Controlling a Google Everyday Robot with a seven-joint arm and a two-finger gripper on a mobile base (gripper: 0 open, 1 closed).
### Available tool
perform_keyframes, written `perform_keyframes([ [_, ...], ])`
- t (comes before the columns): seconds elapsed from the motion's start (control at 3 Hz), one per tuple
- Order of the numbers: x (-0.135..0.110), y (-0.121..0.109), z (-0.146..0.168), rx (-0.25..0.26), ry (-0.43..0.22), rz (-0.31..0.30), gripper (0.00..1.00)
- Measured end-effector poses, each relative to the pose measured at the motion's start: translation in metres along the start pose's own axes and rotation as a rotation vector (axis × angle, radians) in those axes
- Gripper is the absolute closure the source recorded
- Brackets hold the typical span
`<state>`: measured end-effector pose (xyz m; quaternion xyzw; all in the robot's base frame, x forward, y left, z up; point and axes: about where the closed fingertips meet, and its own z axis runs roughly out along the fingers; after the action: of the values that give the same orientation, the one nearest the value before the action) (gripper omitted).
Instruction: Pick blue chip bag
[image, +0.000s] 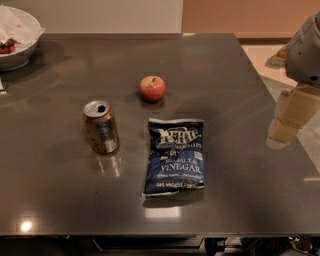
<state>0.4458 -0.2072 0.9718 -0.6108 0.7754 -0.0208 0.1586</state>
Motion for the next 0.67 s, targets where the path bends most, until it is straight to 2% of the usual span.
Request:
perform_keyframes([
  [0.67,-0.048,0.005,0.028,-0.067,-0.043,0.021,0.0],
])
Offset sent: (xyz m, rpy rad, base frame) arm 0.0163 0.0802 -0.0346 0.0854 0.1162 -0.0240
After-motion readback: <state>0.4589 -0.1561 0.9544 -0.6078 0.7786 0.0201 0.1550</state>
